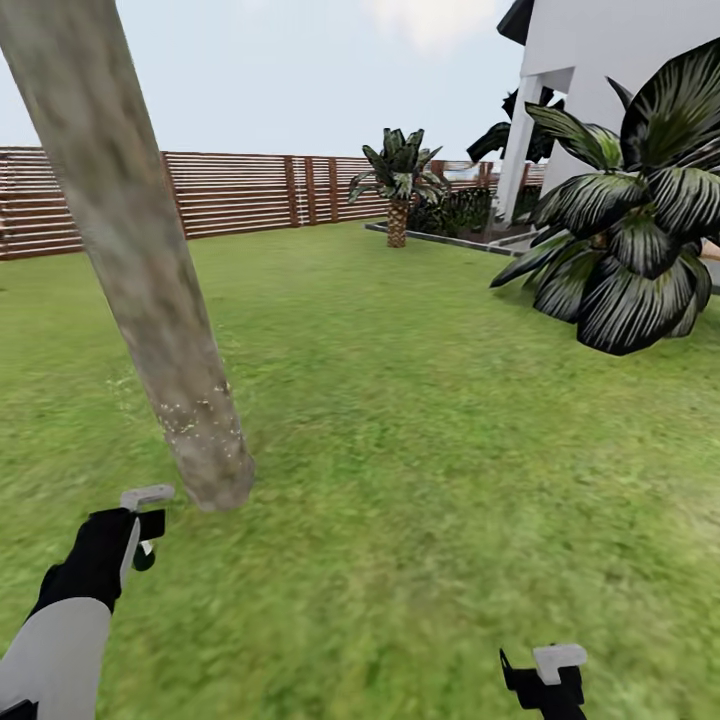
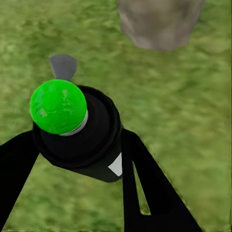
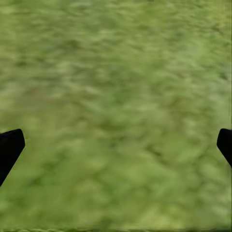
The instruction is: In the garden, pick up the pesticide atomizer on the floor and spray pesticide onto both trees until each tree trunk is fully covered.
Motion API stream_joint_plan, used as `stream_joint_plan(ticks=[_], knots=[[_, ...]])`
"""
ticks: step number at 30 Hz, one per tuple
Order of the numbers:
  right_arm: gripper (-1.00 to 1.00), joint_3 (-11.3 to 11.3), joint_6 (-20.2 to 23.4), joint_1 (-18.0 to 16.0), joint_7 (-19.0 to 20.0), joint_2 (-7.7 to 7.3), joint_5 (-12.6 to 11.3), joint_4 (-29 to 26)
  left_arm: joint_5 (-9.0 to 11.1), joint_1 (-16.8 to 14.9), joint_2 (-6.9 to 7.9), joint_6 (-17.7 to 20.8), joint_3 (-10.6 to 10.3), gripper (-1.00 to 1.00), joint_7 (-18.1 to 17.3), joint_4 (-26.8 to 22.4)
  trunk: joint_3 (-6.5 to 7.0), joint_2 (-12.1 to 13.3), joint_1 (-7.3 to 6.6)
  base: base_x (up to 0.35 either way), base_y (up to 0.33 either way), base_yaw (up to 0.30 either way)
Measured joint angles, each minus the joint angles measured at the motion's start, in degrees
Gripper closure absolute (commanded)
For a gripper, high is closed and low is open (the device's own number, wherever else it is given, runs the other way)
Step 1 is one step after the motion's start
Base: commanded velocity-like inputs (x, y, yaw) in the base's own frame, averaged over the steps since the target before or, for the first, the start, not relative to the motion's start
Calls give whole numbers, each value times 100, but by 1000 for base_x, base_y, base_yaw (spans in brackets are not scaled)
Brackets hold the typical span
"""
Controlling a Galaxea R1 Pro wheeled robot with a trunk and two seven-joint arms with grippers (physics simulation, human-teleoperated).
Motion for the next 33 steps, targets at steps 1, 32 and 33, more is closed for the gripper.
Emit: stream_joint_plan(ticks=[1, 32, 33], knots=[[-100, -2, -2, 0, 0, -3, -1, -3, -3, 47, -13, -47, -8, 100, -13, 55, 0, 0, 0, -341, 2, 276], [100, 1383, 1620, -273, 4700, 576, 1439, -2764, -2645, 959, -135, -3761, -2490, 100, -5382, 938, 1, 0, -4, -184, 0, 19], [100, 1471, 1669, -273, 4751, 656, 1480, -2849, -2649, 959, -167, -3752, -2533, 100, -5382, 942, 1, 0, -4, 0, 0, 0]])
